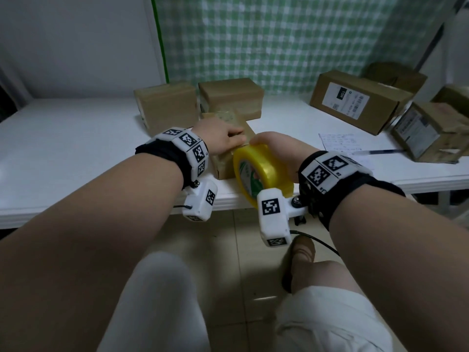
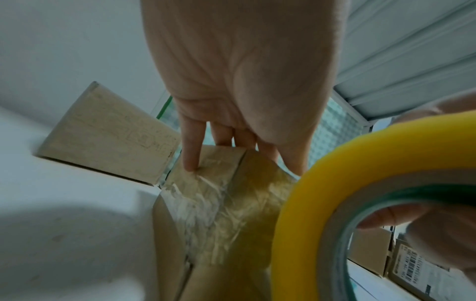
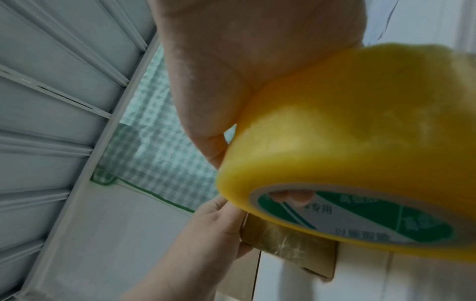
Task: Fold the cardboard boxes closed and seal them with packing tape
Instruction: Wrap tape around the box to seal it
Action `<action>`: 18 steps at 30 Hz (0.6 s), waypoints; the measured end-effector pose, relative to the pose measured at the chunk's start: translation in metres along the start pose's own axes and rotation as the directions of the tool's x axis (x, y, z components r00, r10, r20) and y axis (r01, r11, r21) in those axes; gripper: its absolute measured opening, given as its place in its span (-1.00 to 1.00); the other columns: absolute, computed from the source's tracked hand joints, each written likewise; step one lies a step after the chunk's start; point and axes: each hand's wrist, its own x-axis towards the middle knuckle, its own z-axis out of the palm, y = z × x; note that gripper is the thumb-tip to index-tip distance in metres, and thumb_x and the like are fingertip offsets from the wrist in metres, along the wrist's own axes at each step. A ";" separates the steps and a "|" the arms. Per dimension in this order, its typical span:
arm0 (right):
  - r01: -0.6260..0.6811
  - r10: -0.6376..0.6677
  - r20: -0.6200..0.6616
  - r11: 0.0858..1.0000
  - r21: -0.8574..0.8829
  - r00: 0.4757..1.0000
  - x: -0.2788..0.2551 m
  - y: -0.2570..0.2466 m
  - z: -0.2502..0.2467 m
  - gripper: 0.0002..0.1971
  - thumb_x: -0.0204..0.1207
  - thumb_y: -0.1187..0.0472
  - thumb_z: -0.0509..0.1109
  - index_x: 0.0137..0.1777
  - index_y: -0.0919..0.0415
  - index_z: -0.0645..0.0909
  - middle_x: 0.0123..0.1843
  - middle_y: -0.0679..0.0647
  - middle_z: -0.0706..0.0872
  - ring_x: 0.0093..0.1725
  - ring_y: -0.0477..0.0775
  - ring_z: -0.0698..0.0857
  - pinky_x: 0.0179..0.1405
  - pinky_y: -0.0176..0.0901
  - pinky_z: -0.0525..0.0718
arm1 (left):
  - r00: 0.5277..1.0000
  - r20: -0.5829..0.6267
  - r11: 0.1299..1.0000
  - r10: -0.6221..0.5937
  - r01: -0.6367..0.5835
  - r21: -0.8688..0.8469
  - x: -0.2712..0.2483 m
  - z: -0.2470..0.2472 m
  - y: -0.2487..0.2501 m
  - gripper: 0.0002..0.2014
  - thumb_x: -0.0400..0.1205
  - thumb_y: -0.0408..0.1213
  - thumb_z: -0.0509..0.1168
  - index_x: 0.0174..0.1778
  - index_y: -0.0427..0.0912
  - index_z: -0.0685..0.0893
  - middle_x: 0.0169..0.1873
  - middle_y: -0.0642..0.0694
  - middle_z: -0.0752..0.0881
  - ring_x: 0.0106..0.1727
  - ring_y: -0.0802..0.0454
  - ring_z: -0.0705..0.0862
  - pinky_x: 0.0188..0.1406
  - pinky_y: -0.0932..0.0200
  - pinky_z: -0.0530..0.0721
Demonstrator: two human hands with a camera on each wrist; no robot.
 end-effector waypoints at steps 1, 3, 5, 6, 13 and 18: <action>0.001 -0.001 0.009 1.000 0.009 1.000 -0.001 0.001 -0.001 -0.57 0.50 -0.07 0.32 0.29 0.15 0.54 0.26 0.22 0.65 0.22 0.27 0.65 0.37 0.18 0.54 | 1.000 0.004 0.999 0.001 -0.001 0.033 0.002 0.000 0.000 -0.49 0.69 0.19 -0.01 0.52 0.11 0.44 0.47 -0.03 0.52 0.44 -0.09 0.47 0.26 0.06 0.46; 0.014 -0.016 0.040 0.999 0.045 0.999 -0.003 0.002 -0.004 -0.63 0.53 -0.04 0.30 0.22 0.17 0.55 0.21 0.22 0.67 0.11 0.22 0.67 0.30 0.10 0.59 | 1.000 0.004 0.996 -0.003 0.002 0.086 0.004 0.001 0.001 -0.46 0.68 0.22 -0.03 0.55 0.13 0.37 0.50 -0.02 0.49 0.46 -0.10 0.46 0.24 0.07 0.44; 0.027 -0.035 0.087 0.996 0.088 0.996 -0.007 0.004 -0.005 -0.74 0.60 0.02 0.24 0.08 0.20 0.56 0.06 0.24 0.68 -0.14 0.15 0.68 0.01 -0.06 0.65 | 1.000 -0.001 0.992 0.001 -0.001 0.125 0.005 0.001 0.004 -0.45 0.67 0.23 -0.04 0.57 0.14 0.33 0.49 -0.03 0.49 0.46 -0.11 0.46 0.23 0.07 0.45; 0.022 -0.038 0.133 0.993 0.120 0.990 -0.011 0.005 -0.006 -0.74 0.64 0.04 0.20 0.02 0.24 0.55 -0.06 0.26 0.68 -0.27 0.13 0.67 -0.18 -0.13 0.68 | 1.000 -0.002 0.990 0.006 -0.006 0.140 0.006 0.002 0.005 -0.45 0.67 0.23 -0.03 0.57 0.13 0.33 0.48 -0.03 0.51 0.44 -0.11 0.48 0.20 0.06 0.46; -0.032 -0.034 0.280 0.973 0.230 0.960 -0.029 0.016 -0.006 -0.58 0.69 0.01 0.11 -0.13 0.38 0.53 -0.38 0.27 0.60 -0.53 0.16 0.61 -0.51 -0.23 0.65 | 1.000 -0.007 0.985 0.010 -0.008 0.172 0.007 0.003 0.006 -0.39 0.62 0.28 0.05 0.55 0.09 0.37 0.40 -0.10 0.58 0.39 -0.15 0.51 0.19 0.03 0.47; -0.123 0.036 0.311 0.956 0.267 0.950 -0.038 0.018 -0.002 -0.54 0.70 -0.03 0.08 -0.10 0.41 0.52 -0.37 0.26 0.59 -0.54 0.14 0.60 -0.55 -0.27 0.65 | 0.999 0.003 0.986 0.039 -0.039 0.160 0.004 0.003 0.006 -0.40 0.62 0.26 0.09 0.55 0.08 0.38 0.42 -0.10 0.57 0.40 -0.15 0.51 0.21 -0.01 0.48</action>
